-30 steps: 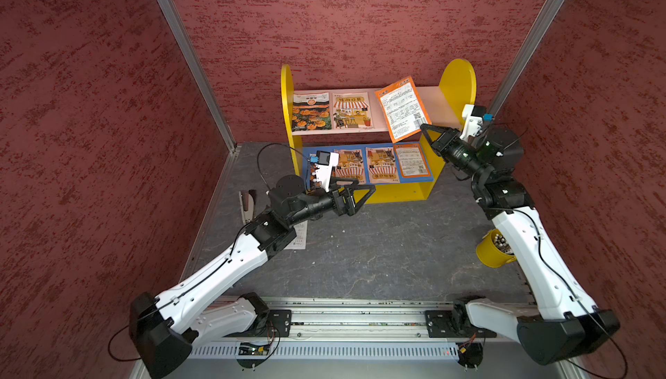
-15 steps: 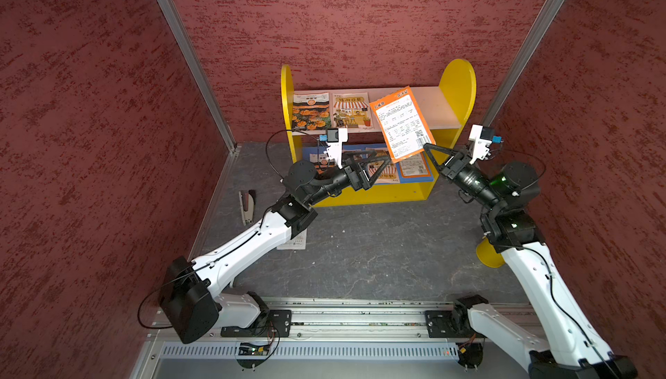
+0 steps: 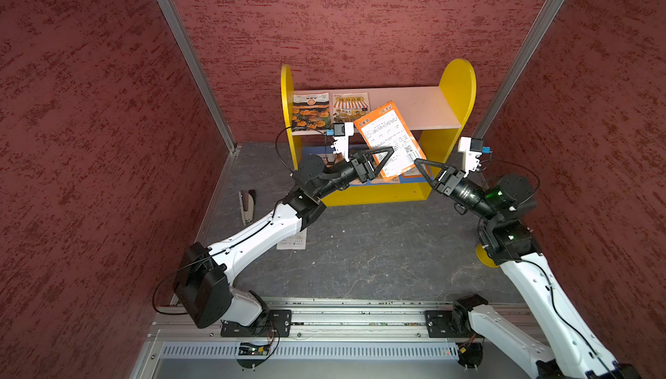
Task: Take the seed bag off the shelf
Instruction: Pick up the seed packet from the shelf.
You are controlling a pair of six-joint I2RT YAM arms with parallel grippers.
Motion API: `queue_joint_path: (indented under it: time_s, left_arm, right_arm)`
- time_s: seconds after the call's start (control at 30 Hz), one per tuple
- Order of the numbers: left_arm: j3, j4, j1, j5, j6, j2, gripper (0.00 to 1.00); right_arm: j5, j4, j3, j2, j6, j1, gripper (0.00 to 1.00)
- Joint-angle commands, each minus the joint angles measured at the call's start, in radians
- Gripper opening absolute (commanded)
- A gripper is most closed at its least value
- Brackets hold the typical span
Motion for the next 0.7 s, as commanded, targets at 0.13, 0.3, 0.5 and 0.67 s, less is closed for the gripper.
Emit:
queue_joint_path:
  time_s: [0.13,0.3,0.5,0.67]
  left_arm:
    - [0.020,0.015,0.001,0.029,-0.004,-0.024,0.15]
    - [0.013,-0.014,0.013,0.068,-0.003,-0.053,0.02]
    - [-0.011,-0.193,0.096,0.250,0.036,-0.143,0.00]
    - [-0.017,-0.363,0.163,0.421,0.105,-0.213,0.00]
  right_arm:
    - [-0.009,0.014,-0.015,-0.008,-0.041,0.016,0.00]
    - [-0.041,-0.047,0.020,0.000,-0.091,0.018,0.33]
    - [-0.094,-0.336,0.177,0.022,-0.313,0.016,0.72]
    - [-0.198,-0.477,0.304,0.070,-0.425,0.016,0.74]
